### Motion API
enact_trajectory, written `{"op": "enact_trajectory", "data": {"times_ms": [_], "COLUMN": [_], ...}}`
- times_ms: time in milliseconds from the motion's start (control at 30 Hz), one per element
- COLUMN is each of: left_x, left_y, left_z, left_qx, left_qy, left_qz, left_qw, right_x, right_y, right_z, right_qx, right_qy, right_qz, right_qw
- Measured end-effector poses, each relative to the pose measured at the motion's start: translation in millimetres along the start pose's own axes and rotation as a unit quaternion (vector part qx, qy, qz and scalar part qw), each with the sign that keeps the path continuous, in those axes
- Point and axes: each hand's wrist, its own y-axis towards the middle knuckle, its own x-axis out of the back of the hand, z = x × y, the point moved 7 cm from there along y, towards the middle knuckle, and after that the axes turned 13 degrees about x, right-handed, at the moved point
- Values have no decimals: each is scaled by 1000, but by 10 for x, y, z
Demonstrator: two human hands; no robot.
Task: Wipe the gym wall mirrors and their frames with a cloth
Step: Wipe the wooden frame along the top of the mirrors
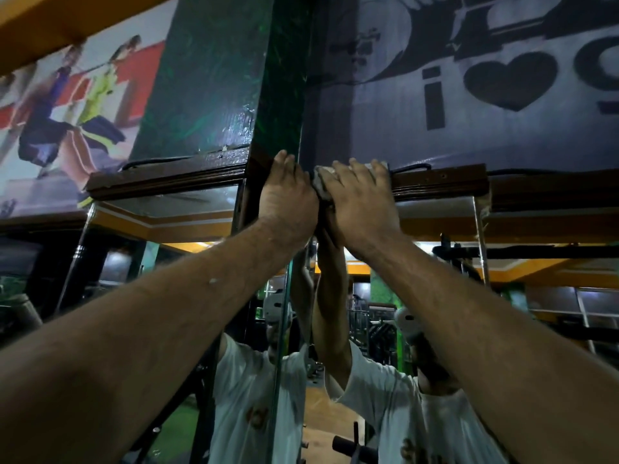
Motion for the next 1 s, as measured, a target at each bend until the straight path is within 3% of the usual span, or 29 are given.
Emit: {"op": "enact_trajectory", "data": {"times_ms": [133, 300, 433, 567, 733, 900, 1000], "left_x": [-28, -33, 59, 262, 409, 602, 700], "left_y": [7, 45, 75, 23, -38, -53, -95], "left_z": [-78, -160, -281, -447, -573, -718, -799], "left_qx": [-13, -21, -32, -53, -57, -54, -59], "left_qy": [-62, -136, -204, -241, -280, -348, -368], "left_qz": [3, -4, 6, -11, -9, -7, -3], "left_qw": [998, 990, 978, 969, 958, 936, 928], "right_x": [96, 104, 231, 247, 466, 467, 607], "right_y": [-61, -215, -264, -427, -589, -762, -771], "right_z": [-112, -227, -520, -511, -989, -960, -1180], "right_qx": [-85, -20, -100, -2, -112, -26, -98], "right_qy": [-1, 15, -6, 24, 0, 35, 34], "right_qz": [-24, -14, -7, 19, -13, 51, 30], "right_qw": [996, 1000, 995, 1000, 994, 998, 994]}}
